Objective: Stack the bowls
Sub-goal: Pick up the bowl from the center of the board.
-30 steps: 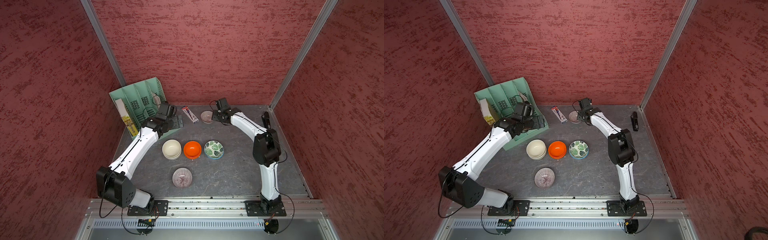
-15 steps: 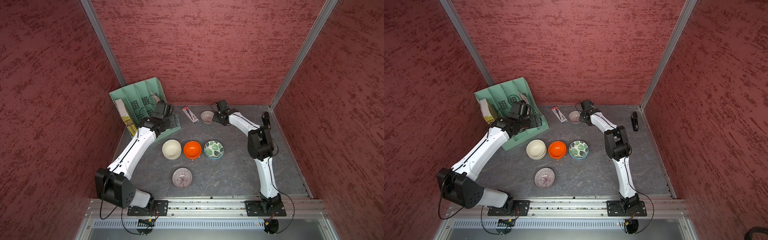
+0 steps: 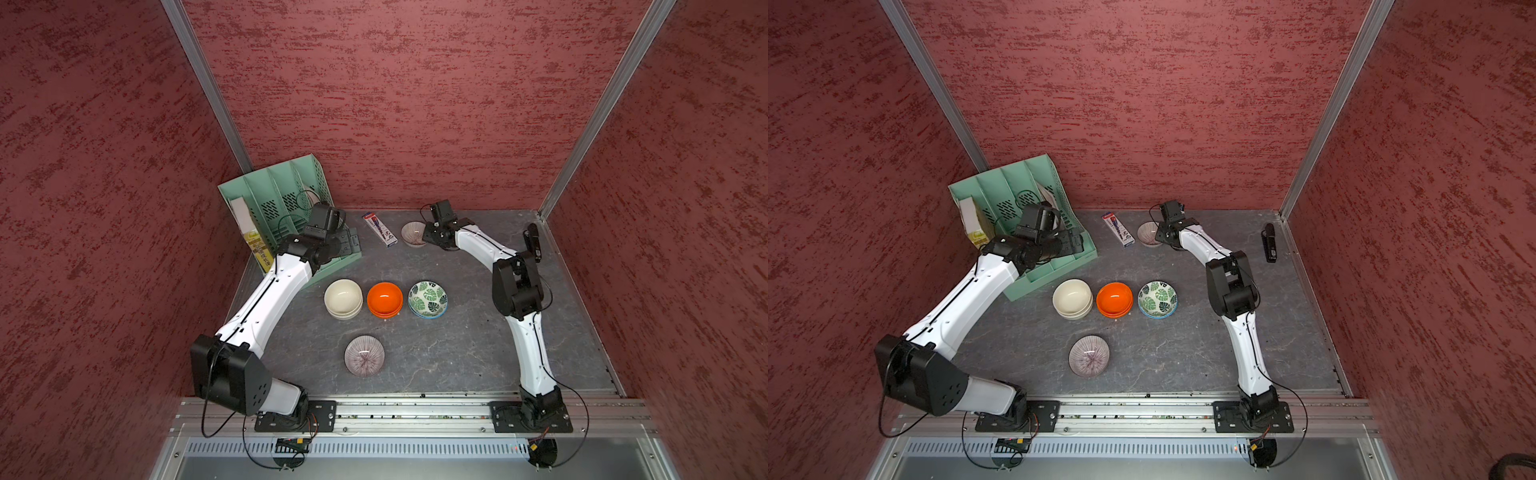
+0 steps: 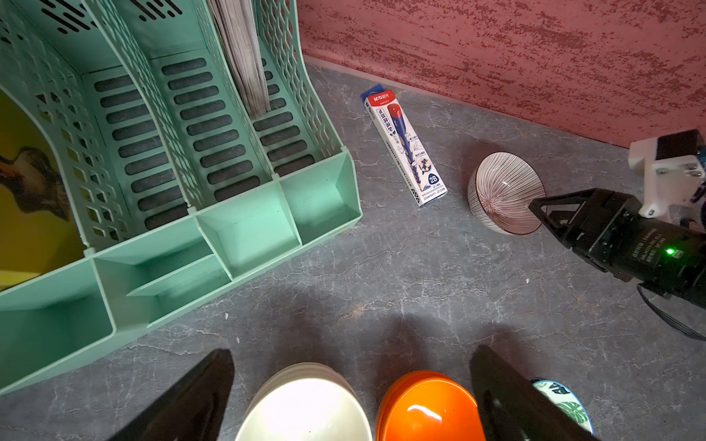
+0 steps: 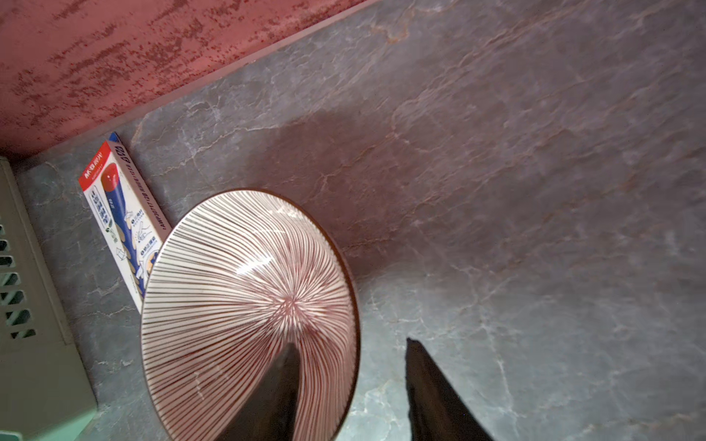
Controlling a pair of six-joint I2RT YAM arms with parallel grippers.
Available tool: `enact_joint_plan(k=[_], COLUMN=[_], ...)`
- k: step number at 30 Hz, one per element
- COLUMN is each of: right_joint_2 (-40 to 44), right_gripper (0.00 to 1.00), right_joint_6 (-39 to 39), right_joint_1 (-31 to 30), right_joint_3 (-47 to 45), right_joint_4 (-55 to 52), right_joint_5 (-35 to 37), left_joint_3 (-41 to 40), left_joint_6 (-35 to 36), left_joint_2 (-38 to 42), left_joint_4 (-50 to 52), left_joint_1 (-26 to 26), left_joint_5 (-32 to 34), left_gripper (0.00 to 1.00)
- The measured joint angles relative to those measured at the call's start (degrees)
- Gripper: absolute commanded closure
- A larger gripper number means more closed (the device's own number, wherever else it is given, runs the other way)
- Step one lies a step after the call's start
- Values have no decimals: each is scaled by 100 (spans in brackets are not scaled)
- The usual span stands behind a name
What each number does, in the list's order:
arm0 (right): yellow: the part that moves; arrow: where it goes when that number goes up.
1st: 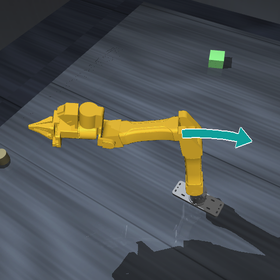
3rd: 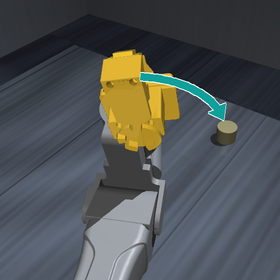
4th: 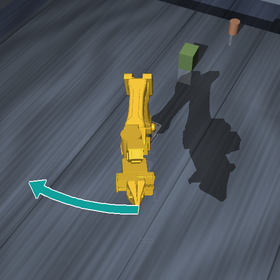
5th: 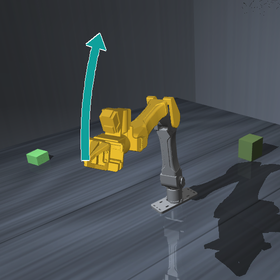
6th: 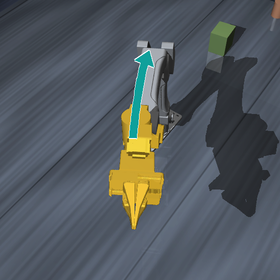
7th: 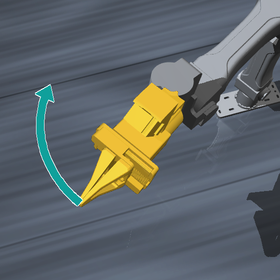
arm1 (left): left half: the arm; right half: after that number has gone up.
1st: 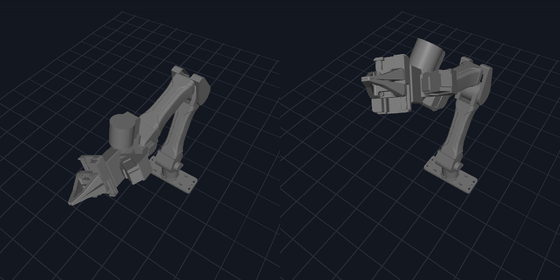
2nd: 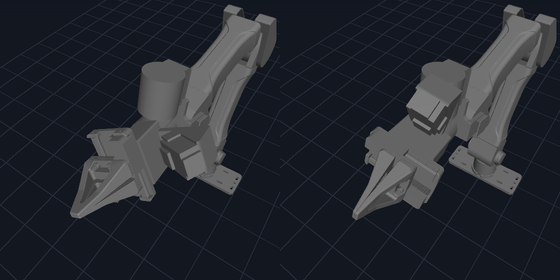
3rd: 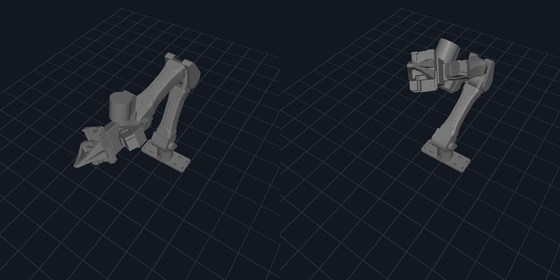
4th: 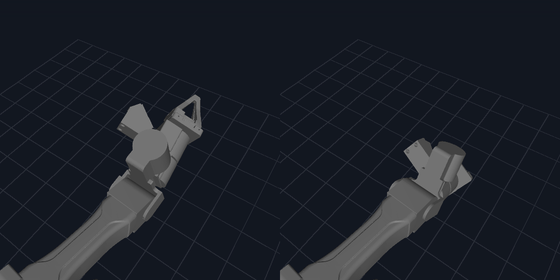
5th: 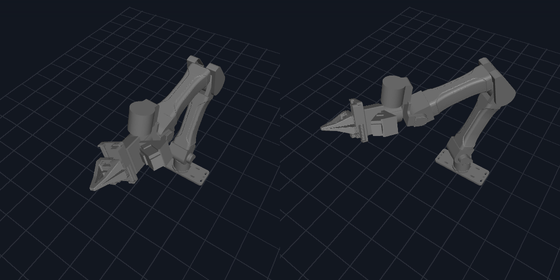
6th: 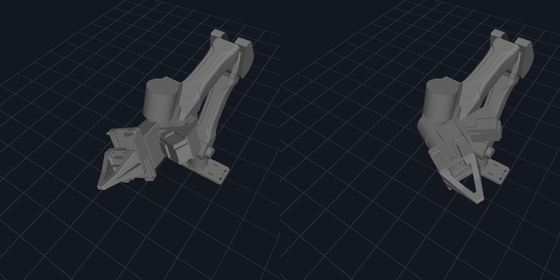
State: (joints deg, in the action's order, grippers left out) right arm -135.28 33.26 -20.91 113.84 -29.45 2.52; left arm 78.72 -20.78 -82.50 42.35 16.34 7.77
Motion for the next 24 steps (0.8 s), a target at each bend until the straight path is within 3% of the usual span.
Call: enact_joint_plan(k=[4, 9, 15, 20, 24], right_joint_2=[-177, -229, -229, -48, 621], right_gripper=[67, 86, 100, 100, 100], right_joint_6=[66, 120, 90, 57, -76], right_joint_1=[0, -2, -2, 13, 131], right_joint_3=[105, 151, 114, -190, -1075], right_joint_4=[7, 57, 105, 227, 221], right_joint_5=[-48, -96, -111, -101, -120], left_joint_3=[-2, -22, -48, -85, -94], left_joint_6=[0, 0, 0, 0, 0], left_joint_2=[0, 0, 2, 2, 7], left_joint_4=[-2, 0, -2, -4, -2], left_joint_1=[-33, -70, -72, -83, -90], left_joint_5=[-7, -11, -22, -24, -46], left_gripper=[0, 0, 0, 0, 0])
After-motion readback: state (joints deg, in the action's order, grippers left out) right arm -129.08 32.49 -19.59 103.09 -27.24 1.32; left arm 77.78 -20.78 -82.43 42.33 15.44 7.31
